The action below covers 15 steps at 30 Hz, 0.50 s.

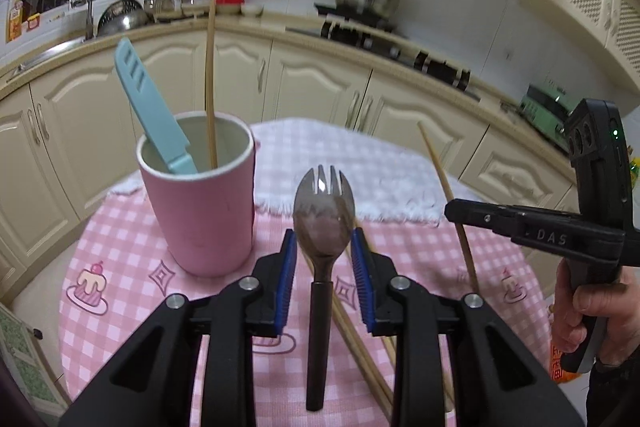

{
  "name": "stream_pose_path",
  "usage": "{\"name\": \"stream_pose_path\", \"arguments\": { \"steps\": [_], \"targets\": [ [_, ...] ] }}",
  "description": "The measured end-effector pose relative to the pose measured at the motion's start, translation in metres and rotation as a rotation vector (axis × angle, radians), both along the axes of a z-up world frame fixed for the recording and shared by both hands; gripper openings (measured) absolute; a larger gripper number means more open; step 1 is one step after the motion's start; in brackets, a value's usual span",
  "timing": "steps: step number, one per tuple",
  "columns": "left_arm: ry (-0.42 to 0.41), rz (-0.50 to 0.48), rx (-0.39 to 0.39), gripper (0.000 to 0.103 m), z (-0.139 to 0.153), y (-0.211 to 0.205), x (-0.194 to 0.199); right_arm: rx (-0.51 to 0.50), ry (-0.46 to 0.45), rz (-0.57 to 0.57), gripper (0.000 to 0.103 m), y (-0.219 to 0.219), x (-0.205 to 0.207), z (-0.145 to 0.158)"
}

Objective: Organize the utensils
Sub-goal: 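Carry the spoon-fork into the pink cup with the left tool while the right drops its chopstick in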

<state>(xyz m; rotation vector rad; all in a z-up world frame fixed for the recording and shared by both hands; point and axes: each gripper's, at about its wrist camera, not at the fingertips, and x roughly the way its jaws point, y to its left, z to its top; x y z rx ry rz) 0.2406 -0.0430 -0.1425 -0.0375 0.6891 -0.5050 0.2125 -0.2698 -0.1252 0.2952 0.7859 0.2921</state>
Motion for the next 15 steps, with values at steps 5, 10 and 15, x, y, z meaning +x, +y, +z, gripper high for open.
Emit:
{"name": "stream_pose_path", "arguments": {
  "steps": [5, 10, 15],
  "targets": [
    [-0.062, -0.008, -0.035, 0.003, 0.022, 0.007, -0.012, 0.054, -0.085, -0.008, 0.006, 0.000, -0.004, 0.022],
    [-0.069, -0.033, -0.015, 0.003, 0.030, 0.003, -0.010, 0.042, -0.118, 0.002, 0.006, 0.008, 0.002, 0.037],
    [-0.003, 0.008, 0.034, 0.022, 0.013, 0.005, -0.006, 0.026, -0.094, 0.017, 0.006, 0.015, 0.004, 0.032]
  ]
}}
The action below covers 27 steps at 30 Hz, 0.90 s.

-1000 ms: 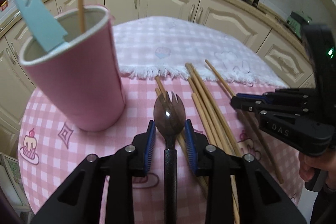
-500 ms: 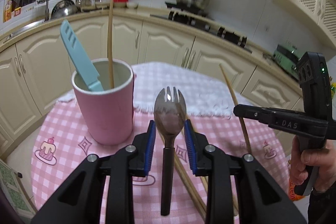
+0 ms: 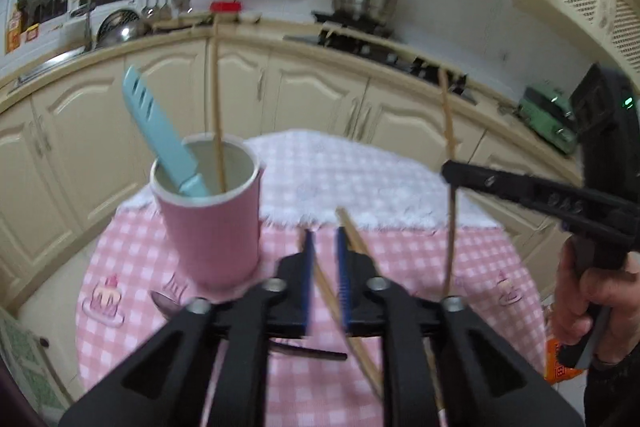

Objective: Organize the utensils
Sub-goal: 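Carry the spoon-fork into the pink cup with the left tool while the right drops its chopstick in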

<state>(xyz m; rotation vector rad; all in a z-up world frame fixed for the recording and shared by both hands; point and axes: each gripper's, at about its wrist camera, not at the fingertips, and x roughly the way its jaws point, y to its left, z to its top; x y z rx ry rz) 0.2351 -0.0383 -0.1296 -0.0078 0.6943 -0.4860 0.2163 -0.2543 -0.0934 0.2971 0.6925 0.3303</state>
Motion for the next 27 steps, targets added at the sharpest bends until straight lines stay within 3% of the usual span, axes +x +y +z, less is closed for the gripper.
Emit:
{"name": "stream_pose_path", "arguments": {
  "steps": [1, 3, 5, 7, 11, 17, 22, 24, 25, 27],
  "targets": [
    [0.009, 0.024, 0.015, 0.030, -0.005, 0.002, -0.002, 0.000, 0.007, 0.002, 0.006, 0.001, 0.000, -0.002],
    [0.032, 0.081, 0.024, 0.037, -0.014, 0.011, -0.005, -0.001, 0.022, 0.008, 0.006, 0.001, 0.000, -0.007],
    [0.052, 0.171, 0.025, 0.056, -0.023, 0.025, -0.010, -0.004, 0.034, 0.011, 0.006, 0.002, 0.000, -0.011],
    [0.083, 0.291, 0.023, 0.061, -0.033, 0.045, -0.017, -0.002, 0.046, 0.014, 0.006, 0.002, 0.000, -0.016],
    [0.167, 0.431, 0.039, 0.068, -0.049, 0.070, -0.023, -0.002, 0.064, 0.023, 0.006, 0.003, 0.002, -0.023],
    [0.276, 0.490, 0.041, 0.068, -0.076, 0.082, -0.014, -0.003, 0.076, 0.039, 0.006, 0.007, 0.005, -0.027],
    [0.264, 0.471, 0.002, 0.067, -0.080, 0.079, 0.005, -0.005, 0.076, 0.033, 0.006, 0.007, 0.004, -0.027],
    [0.268, 0.426, -0.016, 0.050, -0.079, 0.076, 0.013, -0.006, 0.077, 0.027, 0.006, 0.004, 0.005, -0.027],
    [0.273, 0.409, -0.013, 0.033, -0.080, 0.072, 0.017, -0.006, 0.077, 0.025, 0.006, 0.003, 0.005, -0.027],
    [0.271, 0.378, -0.017, 0.025, -0.080, 0.069, 0.021, -0.004, 0.079, 0.018, 0.006, 0.000, 0.005, -0.028]
  ]
}}
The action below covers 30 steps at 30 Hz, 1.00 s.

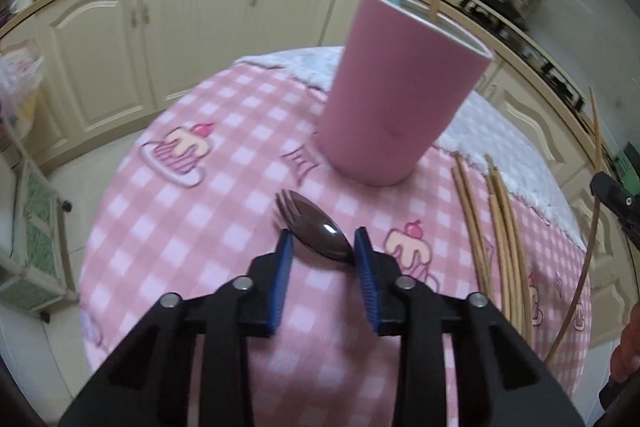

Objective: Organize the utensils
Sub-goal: 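Carry the spoon-fork into the pink cup with the left tool while the right drops its chopstick in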

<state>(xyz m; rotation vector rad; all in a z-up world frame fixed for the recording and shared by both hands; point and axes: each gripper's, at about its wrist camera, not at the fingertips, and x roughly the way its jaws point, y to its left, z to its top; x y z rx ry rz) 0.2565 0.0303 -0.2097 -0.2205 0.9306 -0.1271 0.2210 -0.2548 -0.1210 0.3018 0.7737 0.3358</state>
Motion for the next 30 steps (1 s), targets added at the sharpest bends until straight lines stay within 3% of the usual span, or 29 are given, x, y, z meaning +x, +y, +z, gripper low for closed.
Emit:
{"name": "stream_pose_path", "arguments": {
  "steps": [4, 15, 24, 30],
  "targets": [
    [0.010, -0.067, -0.012, 0.007, -0.004, -0.009, 0.007, 0.003, 0.004, -0.005, 0.006, -0.004, 0.000, -0.001],
    [-0.070, -0.149, -0.023, 0.002, 0.015, -0.019, -0.005, 0.014, -0.033, -0.011, 0.006, -0.007, -0.006, 0.010],
    [-0.249, -0.135, -0.073, 0.002, 0.072, -0.005, -0.026, 0.056, -0.109, 0.006, 0.006, -0.001, -0.010, 0.032],
    [-0.433, -0.115, -0.105, 0.002, 0.128, 0.001, -0.029, 0.063, -0.190, 0.037, 0.006, 0.015, -0.005, 0.061]
  ]
}}
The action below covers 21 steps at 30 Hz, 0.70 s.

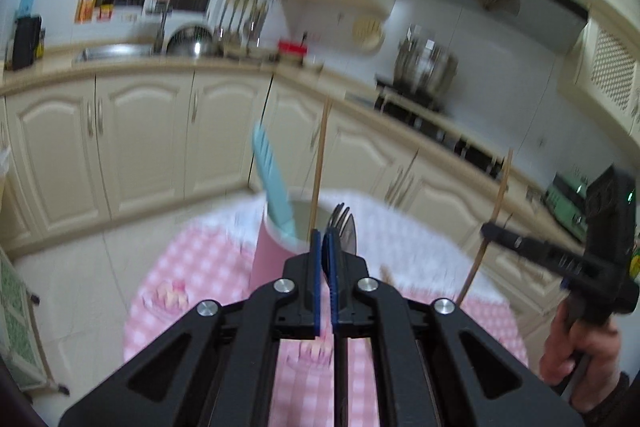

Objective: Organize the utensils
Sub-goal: 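Carry the spoon-fork into the pink cup with the left tool while the right drops its chopstick in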

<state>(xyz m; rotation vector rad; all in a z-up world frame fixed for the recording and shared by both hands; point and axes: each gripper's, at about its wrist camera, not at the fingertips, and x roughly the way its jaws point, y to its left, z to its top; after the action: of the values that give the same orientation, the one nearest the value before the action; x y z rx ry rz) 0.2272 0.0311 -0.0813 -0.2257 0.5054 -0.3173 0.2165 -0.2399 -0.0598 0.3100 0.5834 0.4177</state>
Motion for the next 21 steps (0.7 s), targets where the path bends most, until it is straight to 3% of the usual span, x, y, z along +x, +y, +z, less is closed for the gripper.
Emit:
{"name": "stream_pose_path", "arguments": {
  "steps": [7, 12, 16, 21],
  "targets": [
    [-0.197, 0.045, -0.012, 0.003, 0.056, -0.002, 0.023, 0.011, -0.111, 0.041, 0.006, 0.021, 0.017, 0.048],
    [-0.326, 0.073, -0.020, 0.003, 0.082, -0.011, 0.045, -0.004, -0.216, 0.072, 0.006, 0.041, 0.034, 0.097],
    [-0.380, 0.111, -0.009, 0.003, 0.083, -0.019, 0.066, -0.006, -0.242, 0.088, 0.006, 0.050, 0.051, 0.114],
    [-0.368, 0.151, 0.000, 0.003, 0.066, -0.023, 0.091, -0.019, -0.225, 0.096, 0.006, 0.065, 0.074, 0.110]
  ]
}}
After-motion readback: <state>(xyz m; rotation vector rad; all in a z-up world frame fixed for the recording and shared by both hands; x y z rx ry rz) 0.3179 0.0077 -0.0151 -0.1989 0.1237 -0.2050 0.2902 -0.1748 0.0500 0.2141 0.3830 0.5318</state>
